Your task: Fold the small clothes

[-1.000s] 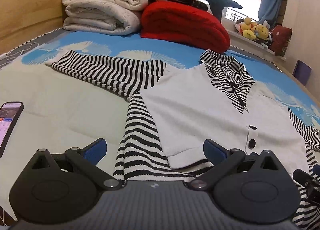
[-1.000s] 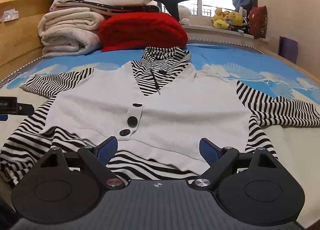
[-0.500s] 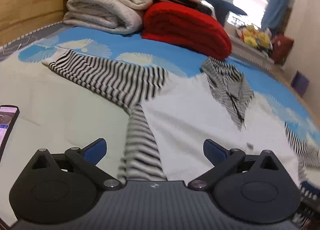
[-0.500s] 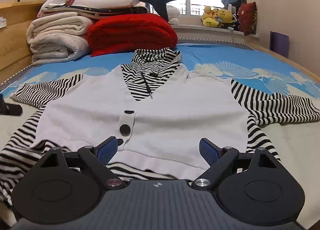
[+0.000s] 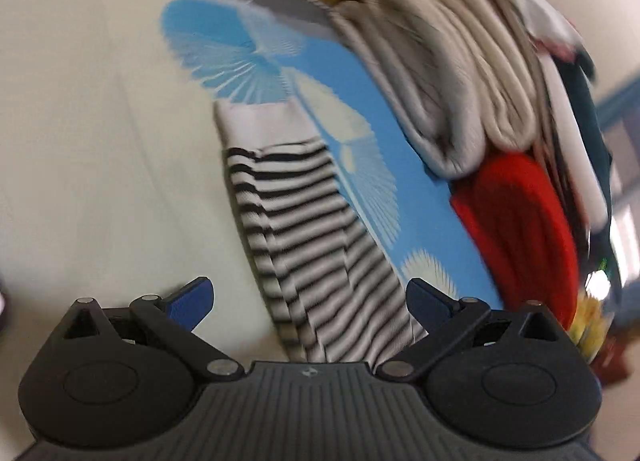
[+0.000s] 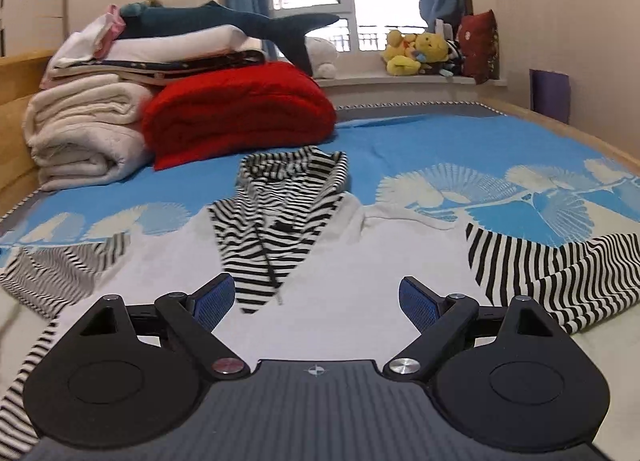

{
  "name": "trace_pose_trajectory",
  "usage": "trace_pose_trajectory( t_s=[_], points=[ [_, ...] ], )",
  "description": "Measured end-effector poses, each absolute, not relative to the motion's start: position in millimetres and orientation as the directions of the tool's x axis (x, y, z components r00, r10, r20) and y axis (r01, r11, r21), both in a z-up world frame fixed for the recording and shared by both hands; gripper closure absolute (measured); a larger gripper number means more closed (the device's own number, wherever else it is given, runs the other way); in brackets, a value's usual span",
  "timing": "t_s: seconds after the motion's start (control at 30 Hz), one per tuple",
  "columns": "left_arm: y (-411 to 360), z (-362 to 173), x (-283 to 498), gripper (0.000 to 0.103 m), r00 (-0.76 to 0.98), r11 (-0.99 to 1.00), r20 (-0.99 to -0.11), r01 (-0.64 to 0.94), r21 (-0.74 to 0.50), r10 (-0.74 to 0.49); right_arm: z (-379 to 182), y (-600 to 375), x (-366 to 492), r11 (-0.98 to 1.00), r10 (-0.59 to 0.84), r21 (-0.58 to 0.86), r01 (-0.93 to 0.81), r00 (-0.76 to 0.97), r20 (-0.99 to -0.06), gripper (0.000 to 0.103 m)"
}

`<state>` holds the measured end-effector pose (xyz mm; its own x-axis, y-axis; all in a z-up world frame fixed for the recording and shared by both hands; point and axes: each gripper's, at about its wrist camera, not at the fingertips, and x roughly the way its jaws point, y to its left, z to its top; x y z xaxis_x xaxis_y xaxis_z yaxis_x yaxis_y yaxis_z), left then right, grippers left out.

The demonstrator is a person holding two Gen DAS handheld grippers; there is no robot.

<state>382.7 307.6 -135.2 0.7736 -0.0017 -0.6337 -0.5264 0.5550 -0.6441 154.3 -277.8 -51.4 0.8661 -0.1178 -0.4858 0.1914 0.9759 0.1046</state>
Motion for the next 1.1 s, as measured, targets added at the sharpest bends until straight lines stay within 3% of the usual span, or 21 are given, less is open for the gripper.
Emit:
trace_pose_trajectory(
  t_s=[0.17, 0.2, 0.23, 0.3, 0.37, 0.47, 0.57, 0.67, 0.77, 0.8, 0.83, 0.87, 0.97, 1.1],
  points=[
    [328, -149, 413, 0.001, 0.789, 0.543, -0.613, -0.531, -0.65, 0.037, -64, -298, 171, 0.962, -0.128, 0.135, 0.239, 0.826, -0.549, 0.013],
    [328, -148, 418, 0.007, 0.784, 0.556, -0.619, -0.535, -0.637, 0.046, -66, -302, 172, 0.957, -0.132, 0.144, 0.252, 0.82, -0.558, 0.013],
    [328, -146, 424, 0.048, 0.783, 0.565, -0.62, -0.539, -0.625, 0.061, -67, -308, 174, 0.948, -0.139, 0.161, 0.275, 0.812, -0.567, 0.013],
    [330, -146, 435, 0.1, 0.747, 0.565, -0.662, -0.571, -0.595, 0.058, -68, -320, 176, 0.927, -0.142, 0.206, 0.315, 0.8, -0.584, 0.013],
    [327, -136, 432, 0.1, 0.739, 0.54, -0.666, -0.603, -0.587, 0.101, -69, -333, 174, 0.898, -0.139, 0.261, 0.354, 0.791, -0.596, 0.013],
    [291, -92, 436, 0.1, 0.79, 0.664, -0.602, -0.513, -0.544, 0.116, -70, -350, 170, 0.852, -0.15, 0.318, 0.416, 0.775, -0.613, 0.013],
    [216, -34, 444, 0.1, 0.867, 0.783, -0.498, -0.294, -0.548, -0.023, -71, -364, 163, 0.805, -0.153, 0.369, 0.465, 0.763, -0.628, 0.013],
    [93, 9, 433, 0.1, 0.867, 0.844, -0.404, 0.037, -0.535, -0.293, -69, -373, 155, 0.778, -0.169, 0.392, 0.491, 0.764, -0.622, 0.013],
    [-29, 3, 404, 0.092, 0.722, 0.814, -0.441, 0.298, -0.498, -0.534, -64, -380, 149, 0.767, -0.203, 0.392, 0.508, 0.771, -0.603, 0.013],
    [-64, -11, 393, 0.057, 0.644, 0.8, -0.493, 0.353, -0.486, -0.584, -63, -383, 148, 0.763, -0.199, 0.4, 0.507, 0.774, -0.601, 0.013],
    [-94, -29, 383, 0.012, 0.557, 0.794, -0.567, 0.393, -0.464, -0.607, -62, -386, 147, 0.758, -0.186, 0.414, 0.504, 0.776, -0.603, 0.013],
    [-113, -45, 372, 0.004, 0.517, 0.821, -0.639, 0.403, -0.405, -0.569, -63, -390, 146, 0.75, -0.166, 0.432, 0.501, 0.775, -0.61, 0.013],
    [-114, -72, 335, 0.002, 0.568, 0.892, -0.713, 0.411, -0.187, -0.412, -64, -403, 140, 0.709, -0.125, 0.49, 0.507, 0.774, -0.62, 0.013],
    [-39, -75, 311, 0.001, 0.603, 0.963, -0.753, 0.212, -0.164, -0.261, -65, -416, 132, 0.672, -0.086, 0.541, 0.506, 0.778, -0.622, 0.013]
  ],
)
